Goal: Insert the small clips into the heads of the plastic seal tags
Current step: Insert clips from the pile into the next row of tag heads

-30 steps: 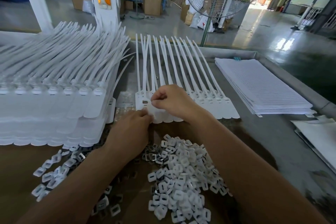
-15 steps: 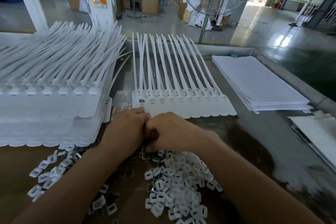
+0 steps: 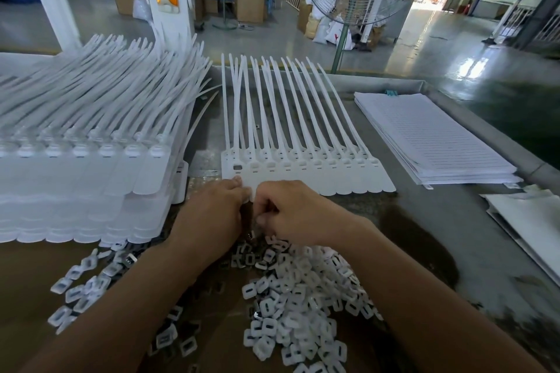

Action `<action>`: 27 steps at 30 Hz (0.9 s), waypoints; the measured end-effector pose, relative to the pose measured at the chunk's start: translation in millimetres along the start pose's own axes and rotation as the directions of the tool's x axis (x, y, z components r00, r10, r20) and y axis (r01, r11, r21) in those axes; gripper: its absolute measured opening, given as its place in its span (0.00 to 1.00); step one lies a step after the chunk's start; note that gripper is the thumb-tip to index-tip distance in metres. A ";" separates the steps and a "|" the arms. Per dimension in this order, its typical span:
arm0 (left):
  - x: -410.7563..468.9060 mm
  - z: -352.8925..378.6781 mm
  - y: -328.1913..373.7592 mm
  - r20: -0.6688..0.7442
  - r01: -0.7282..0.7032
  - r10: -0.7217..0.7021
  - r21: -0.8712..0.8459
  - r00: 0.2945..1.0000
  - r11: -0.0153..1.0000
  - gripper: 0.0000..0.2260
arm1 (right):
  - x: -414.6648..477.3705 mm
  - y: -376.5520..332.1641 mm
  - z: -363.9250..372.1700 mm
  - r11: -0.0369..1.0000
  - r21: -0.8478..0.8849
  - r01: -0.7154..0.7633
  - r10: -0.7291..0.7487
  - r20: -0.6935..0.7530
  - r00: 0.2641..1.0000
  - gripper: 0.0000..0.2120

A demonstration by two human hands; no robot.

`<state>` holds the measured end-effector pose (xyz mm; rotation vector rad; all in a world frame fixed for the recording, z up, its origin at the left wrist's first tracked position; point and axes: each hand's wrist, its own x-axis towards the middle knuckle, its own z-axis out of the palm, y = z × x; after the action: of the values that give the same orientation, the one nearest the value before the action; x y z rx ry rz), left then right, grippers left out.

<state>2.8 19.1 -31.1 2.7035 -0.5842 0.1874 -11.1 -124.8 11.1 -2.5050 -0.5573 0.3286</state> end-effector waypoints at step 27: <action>-2.8 -0.3 2.5 -0.050 0.016 -0.013 0.051 0.999 0.999 0.16 | 74.4 30.4 -2.9 0.992 0.073 -0.107 0.127 -0.383 0.915 0.08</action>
<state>-0.9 18.1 -30.6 2.7434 -0.5521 0.2686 65.4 -115.7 -12.0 -2.4661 -0.2353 -0.1119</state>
